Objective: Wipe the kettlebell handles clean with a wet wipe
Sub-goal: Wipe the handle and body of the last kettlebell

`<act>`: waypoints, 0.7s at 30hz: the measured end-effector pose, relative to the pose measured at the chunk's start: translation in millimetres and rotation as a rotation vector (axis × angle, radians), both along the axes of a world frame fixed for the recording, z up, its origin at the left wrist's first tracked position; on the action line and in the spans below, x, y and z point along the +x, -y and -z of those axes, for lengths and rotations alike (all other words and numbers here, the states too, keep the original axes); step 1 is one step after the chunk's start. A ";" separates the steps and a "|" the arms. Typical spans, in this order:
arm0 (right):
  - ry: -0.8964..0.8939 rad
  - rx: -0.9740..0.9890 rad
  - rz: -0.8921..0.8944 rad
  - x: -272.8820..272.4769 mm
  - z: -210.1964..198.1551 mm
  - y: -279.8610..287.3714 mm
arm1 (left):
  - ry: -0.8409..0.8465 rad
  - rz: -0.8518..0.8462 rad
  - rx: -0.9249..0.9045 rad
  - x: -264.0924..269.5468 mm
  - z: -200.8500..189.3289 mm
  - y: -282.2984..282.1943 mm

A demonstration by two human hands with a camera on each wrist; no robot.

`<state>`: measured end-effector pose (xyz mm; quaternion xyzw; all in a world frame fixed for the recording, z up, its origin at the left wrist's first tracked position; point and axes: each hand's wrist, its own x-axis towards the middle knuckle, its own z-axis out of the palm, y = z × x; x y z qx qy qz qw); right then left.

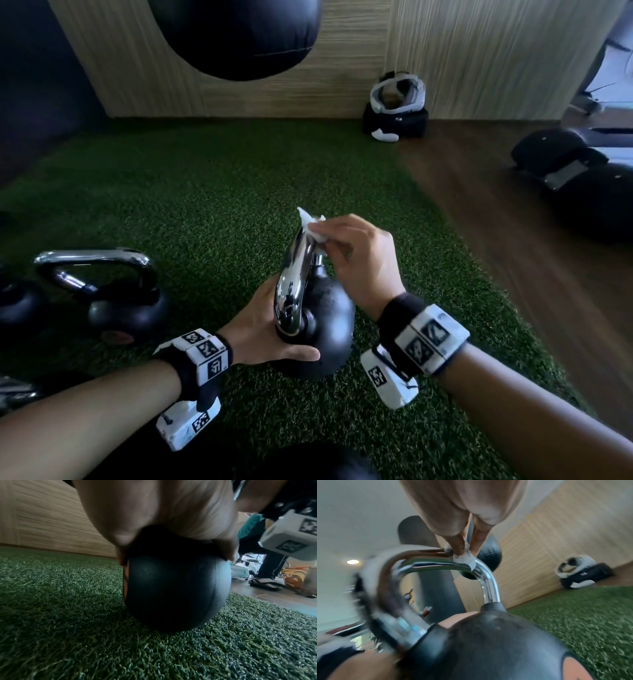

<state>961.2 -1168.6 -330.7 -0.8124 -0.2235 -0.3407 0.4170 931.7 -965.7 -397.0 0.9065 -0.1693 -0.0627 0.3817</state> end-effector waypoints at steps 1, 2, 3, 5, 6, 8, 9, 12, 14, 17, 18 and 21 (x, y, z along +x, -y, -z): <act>0.028 -0.019 -0.021 -10.7 1.5 0.2 | 0.006 0.001 -0.016 0.5 0.3 0.7; 0.041 -0.036 -0.043 -19.9 2.3 0.2 | 0.012 0.011 -0.031 0.3 0.2 0.9; 0.040 -0.050 -0.066 -24.9 1.3 0.9 | 0.017 0.021 -0.042 0.8 0.7 0.9; -0.020 -0.053 -0.110 -22.9 -5.0 4.7 | 0.025 0.031 -0.053 0.3 0.0 1.0; -0.076 -0.037 -0.124 -19.3 -8.9 6.9 | 0.025 0.029 -0.051 0.1 -0.6 1.4; -0.183 -0.008 -0.135 -15.5 -14.7 9.6 | 0.029 0.033 -0.049 -0.7 -2.2 1.9; -0.224 0.000 -0.143 -17.9 -15.2 9.8 | 0.035 0.044 -0.046 -1.2 -3.6 2.5; -0.326 0.073 -0.208 -40.7 -13.0 9.3 | 0.036 0.070 -0.047 -4.7 -9.9 5.3; -0.414 0.178 -0.272 -50.5 -13.5 10.7 | 0.050 0.086 -0.051 -5.9 -11.5 6.4; -0.552 0.332 -0.357 -46.4 -16.4 13.1 | 0.050 0.088 -0.066 -7.2 -13.4 6.8; -0.567 0.348 -0.368 -45.9 -16.7 12.7 | 0.047 0.087 -0.081 -5.8 -12.3 6.2; -0.621 0.368 -0.407 -53.6 -8.9 11.4 | 0.066 0.105 -0.113 -5.4 -13.2 7.3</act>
